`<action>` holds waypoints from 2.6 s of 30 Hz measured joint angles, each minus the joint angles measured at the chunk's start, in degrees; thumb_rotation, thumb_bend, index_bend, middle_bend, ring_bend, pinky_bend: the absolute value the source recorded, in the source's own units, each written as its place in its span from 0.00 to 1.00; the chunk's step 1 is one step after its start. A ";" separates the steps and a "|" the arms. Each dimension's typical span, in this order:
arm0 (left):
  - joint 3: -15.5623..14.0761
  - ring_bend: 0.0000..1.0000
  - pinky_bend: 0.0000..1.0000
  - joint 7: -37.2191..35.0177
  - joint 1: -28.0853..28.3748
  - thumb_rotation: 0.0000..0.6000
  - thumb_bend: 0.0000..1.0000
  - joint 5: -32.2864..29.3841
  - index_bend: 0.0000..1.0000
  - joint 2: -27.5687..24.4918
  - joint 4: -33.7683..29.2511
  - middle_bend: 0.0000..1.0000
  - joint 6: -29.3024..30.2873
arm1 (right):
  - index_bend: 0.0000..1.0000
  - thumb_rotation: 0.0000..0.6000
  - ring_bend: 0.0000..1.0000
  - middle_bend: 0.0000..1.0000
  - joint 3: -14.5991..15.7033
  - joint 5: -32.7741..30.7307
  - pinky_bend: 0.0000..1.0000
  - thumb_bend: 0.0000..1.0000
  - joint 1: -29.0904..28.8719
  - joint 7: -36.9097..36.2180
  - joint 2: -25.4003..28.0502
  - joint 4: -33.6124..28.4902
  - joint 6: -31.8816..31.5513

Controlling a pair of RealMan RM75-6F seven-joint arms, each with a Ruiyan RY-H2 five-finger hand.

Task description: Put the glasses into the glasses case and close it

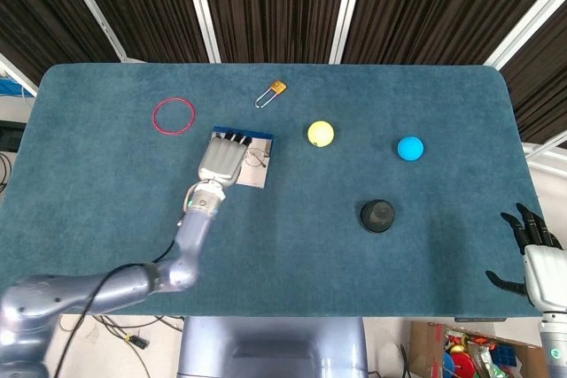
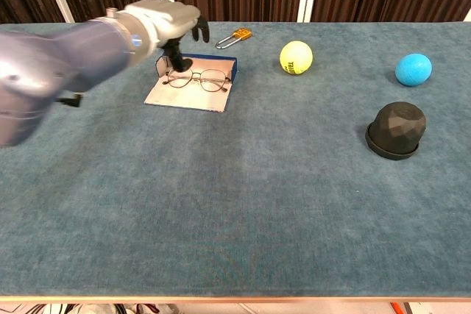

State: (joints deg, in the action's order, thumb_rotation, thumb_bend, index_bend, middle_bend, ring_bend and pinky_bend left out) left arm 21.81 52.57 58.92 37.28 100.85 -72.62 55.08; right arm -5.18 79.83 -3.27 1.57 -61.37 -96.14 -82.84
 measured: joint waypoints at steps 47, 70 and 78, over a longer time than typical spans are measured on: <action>-4.47 0.65 0.75 -7.86 4.05 1.00 0.45 -18.08 0.02 2.98 7.14 0.68 -6.48 | 0.17 1.00 0.08 0.00 -0.14 -0.60 0.24 0.03 0.13 0.04 0.22 0.00 0.20; -4.79 0.65 0.75 -7.63 5.57 1.00 0.45 -18.83 0.02 5.36 10.48 0.68 -6.62 | 0.17 1.00 0.08 0.00 -0.33 -0.96 0.24 0.03 0.18 -0.04 0.26 0.01 0.17; -4.94 0.65 0.75 -7.91 5.57 1.00 0.45 -18.62 0.02 5.90 11.89 0.68 -7.19 | 0.17 1.00 0.08 0.00 -0.28 -0.95 0.24 0.03 0.13 0.01 0.31 0.00 0.33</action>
State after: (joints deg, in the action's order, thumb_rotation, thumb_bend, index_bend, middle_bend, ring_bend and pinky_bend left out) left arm 16.87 44.66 64.49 18.66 106.75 -60.73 47.90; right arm -5.47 78.88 -3.13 1.58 -61.06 -96.14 -82.51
